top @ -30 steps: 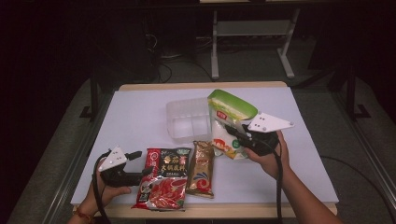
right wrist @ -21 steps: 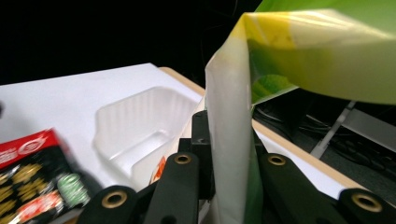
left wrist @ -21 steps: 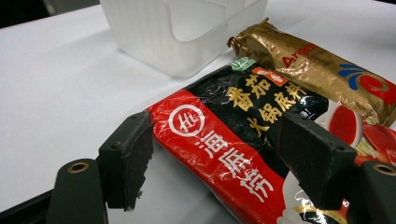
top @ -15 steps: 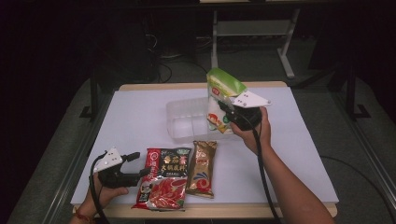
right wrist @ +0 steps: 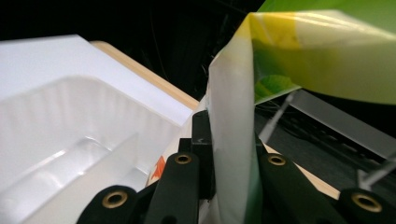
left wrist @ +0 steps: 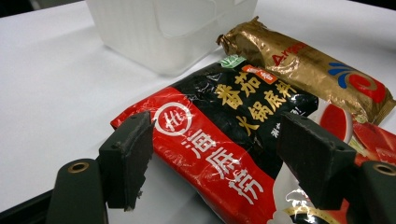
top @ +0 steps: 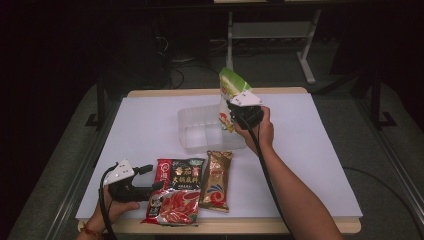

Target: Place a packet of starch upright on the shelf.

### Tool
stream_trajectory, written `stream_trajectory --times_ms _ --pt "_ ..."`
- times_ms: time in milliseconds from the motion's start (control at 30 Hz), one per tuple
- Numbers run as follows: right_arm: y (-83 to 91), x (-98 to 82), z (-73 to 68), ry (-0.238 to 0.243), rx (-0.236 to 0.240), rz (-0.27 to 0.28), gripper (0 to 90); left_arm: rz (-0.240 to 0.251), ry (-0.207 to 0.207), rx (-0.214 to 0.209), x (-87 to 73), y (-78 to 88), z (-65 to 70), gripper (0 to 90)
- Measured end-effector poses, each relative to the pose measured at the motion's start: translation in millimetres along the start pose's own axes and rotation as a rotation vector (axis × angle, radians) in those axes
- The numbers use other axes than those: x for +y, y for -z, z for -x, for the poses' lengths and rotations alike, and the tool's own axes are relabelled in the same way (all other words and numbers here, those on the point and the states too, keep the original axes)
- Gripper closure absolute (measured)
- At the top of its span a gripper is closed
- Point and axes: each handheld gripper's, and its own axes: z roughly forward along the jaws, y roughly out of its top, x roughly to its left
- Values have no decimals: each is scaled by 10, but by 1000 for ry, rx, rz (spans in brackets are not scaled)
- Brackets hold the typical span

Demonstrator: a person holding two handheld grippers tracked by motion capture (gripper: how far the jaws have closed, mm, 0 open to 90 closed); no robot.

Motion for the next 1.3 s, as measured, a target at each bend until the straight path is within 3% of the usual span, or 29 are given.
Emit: stream_trajectory --times_ms 300,600,800,1300 --pt "-227 -106 7 6 -73 -35 820 -27 -9 -26 -24 -65 16 266" --pt "-310 -224 -111 13 -73 -45 817 -30 -6 -36 -29 -69 14 267" --pt "-227 -278 -87 -10 -45 -42 795 -36 -14 -42 -29 -79 15 267" --pt "-24 -452 -7 -15 39 -57 733 -51 -22 -54 -18 -120 38 266"
